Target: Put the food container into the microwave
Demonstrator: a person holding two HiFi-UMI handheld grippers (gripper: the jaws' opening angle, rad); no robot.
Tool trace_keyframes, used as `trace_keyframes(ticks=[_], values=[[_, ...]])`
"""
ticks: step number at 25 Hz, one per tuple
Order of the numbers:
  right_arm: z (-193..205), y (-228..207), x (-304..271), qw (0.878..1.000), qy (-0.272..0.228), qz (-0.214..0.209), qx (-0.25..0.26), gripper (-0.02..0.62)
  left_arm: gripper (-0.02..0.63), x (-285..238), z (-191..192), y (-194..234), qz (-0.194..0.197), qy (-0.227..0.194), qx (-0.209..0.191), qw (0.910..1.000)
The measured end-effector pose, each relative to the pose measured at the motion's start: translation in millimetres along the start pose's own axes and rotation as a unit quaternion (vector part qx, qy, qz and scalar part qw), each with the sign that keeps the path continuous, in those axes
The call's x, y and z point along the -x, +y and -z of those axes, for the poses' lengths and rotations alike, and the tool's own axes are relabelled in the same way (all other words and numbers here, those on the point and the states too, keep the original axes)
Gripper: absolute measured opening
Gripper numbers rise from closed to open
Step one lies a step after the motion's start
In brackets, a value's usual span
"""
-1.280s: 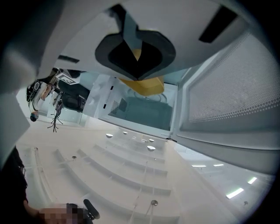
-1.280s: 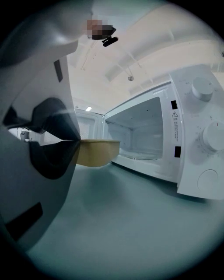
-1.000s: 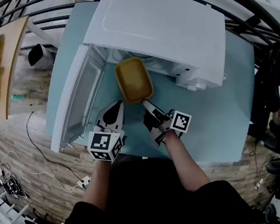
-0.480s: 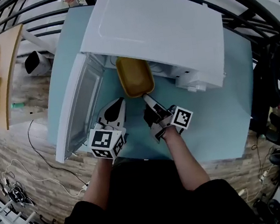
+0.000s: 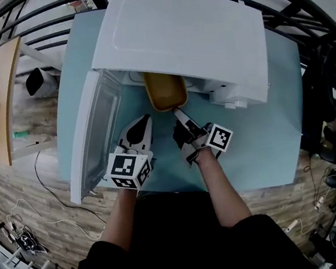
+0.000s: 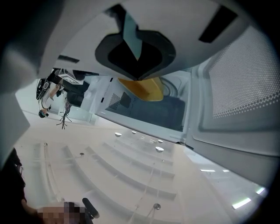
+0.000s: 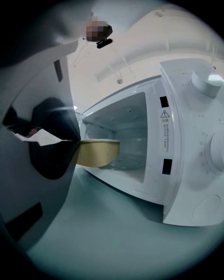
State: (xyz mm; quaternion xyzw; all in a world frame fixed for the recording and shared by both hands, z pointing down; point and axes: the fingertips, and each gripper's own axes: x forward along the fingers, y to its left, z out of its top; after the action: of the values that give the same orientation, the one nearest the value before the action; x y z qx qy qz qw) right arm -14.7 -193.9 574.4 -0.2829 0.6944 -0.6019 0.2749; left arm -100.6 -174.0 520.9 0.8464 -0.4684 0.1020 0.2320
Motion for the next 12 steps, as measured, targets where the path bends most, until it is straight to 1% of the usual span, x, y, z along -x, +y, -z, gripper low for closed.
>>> trace_keyframes(ticks=[12], values=[[-13.1, -3.9, -12.1, 0.999, -0.032, 0.005, -0.007, 0.014, 0.008, -13.6, -5.8, 2.3, 0.014, -0.001, 0.001, 0.9999]])
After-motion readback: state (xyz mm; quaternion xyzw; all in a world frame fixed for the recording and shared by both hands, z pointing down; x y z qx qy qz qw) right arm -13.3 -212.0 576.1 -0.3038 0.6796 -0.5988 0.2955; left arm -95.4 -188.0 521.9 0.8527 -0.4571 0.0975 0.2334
